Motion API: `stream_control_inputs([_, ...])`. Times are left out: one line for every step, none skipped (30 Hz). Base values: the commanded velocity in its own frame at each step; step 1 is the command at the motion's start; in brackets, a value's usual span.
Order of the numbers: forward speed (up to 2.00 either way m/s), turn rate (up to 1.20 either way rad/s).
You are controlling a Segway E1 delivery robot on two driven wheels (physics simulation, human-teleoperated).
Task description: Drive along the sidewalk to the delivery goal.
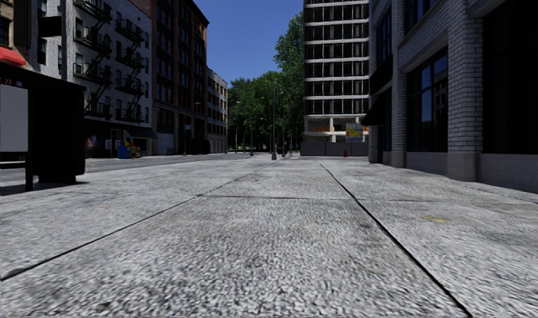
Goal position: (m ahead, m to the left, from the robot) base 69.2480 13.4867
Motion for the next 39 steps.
stream_control_inputs([2.0,0.0])
stream_control_inputs([2.0,0.0])
stream_control_inputs([2.0,0.0])
stream_control_inputs([2.0,0.0])
stream_control_inputs([2.0,0.0])
stream_control_inputs([2.0,0.0])
stream_control_inputs([2.0,0.0])
stream_control_inputs([2.0,0.0])
stream_control_inputs([2.0,0.0])
stream_control_inputs([2.0,0.0])
stream_control_inputs([2.0,0.0])
stream_control_inputs([2.0,0.0])
stream_control_inputs([2.0,0.0])
stream_control_inputs([2.0,0.0])
stream_control_inputs([2.0,0.0])
stream_control_inputs([2.0,0.0])
stream_control_inputs([2.0,0.0])
stream_control_inputs([2.0,0.0])
stream_control_inputs([2.0,0.0])
stream_control_inputs([2.0,0.0])
stream_control_inputs([2.0,0.0])
stream_control_inputs([2.0,0.0])
stream_control_inputs([2.0,0.0])
stream_control_inputs([2.0,0.0])
stream_control_inputs([2.0,0.0])
stream_control_inputs([2.0,0.0])
stream_control_inputs([2.0,0.0])
stream_control_inputs([2.0,0.0])
stream_control_inputs([2.0,0.0])
stream_control_inputs([2.0,0.0])
stream_control_inputs([2.0,0.0])
stream_control_inputs([2.0,0.0])
stream_control_inputs([2.0,0.0])
stream_control_inputs([2.0,0.0])
stream_control_inputs([2.0,0.0])
stream_control_inputs([2.0,0.0])
stream_control_inputs([2.0,0.0])
stream_control_inputs([2.0,0.0])
stream_control_inputs([2.0,0.0])
